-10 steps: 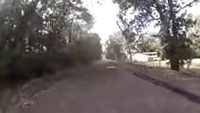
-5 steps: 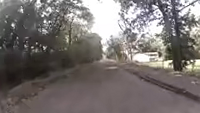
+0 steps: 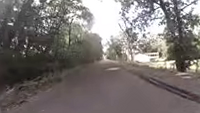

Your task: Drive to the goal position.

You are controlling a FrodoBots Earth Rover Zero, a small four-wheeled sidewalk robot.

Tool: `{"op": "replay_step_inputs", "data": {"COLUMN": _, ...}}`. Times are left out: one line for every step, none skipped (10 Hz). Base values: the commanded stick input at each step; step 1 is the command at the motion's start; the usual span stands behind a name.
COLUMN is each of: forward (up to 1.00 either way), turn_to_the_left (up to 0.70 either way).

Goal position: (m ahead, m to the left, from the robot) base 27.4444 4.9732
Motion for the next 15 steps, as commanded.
{"op": "replay_step_inputs", "data": {"forward": 0.7, "turn_to_the_left": 0.0}}
{"op": "replay_step_inputs", "data": {"forward": 0.7, "turn_to_the_left": 0.0}}
{"op": "replay_step_inputs", "data": {"forward": 0.7, "turn_to_the_left": 0.0}}
{"op": "replay_step_inputs", "data": {"forward": 0.7, "turn_to_the_left": 0.0}}
{"op": "replay_step_inputs", "data": {"forward": 0.7, "turn_to_the_left": 0.0}}
{"op": "replay_step_inputs", "data": {"forward": 0.7, "turn_to_the_left": 0.0}}
{"op": "replay_step_inputs", "data": {"forward": 0.7, "turn_to_the_left": 0.0}}
{"op": "replay_step_inputs", "data": {"forward": 0.7, "turn_to_the_left": 0.0}}
{"op": "replay_step_inputs", "data": {"forward": 0.7, "turn_to_the_left": 0.0}}
{"op": "replay_step_inputs", "data": {"forward": 0.7, "turn_to_the_left": 0.0}}
{"op": "replay_step_inputs", "data": {"forward": 0.7, "turn_to_the_left": 0.0}}
{"op": "replay_step_inputs", "data": {"forward": 0.7, "turn_to_the_left": 0.0}}
{"op": "replay_step_inputs", "data": {"forward": 0.7, "turn_to_the_left": 0.0}}
{"op": "replay_step_inputs", "data": {"forward": 0.7, "turn_to_the_left": 0.0}}
{"op": "replay_step_inputs", "data": {"forward": 0.7, "turn_to_the_left": 0.0}}
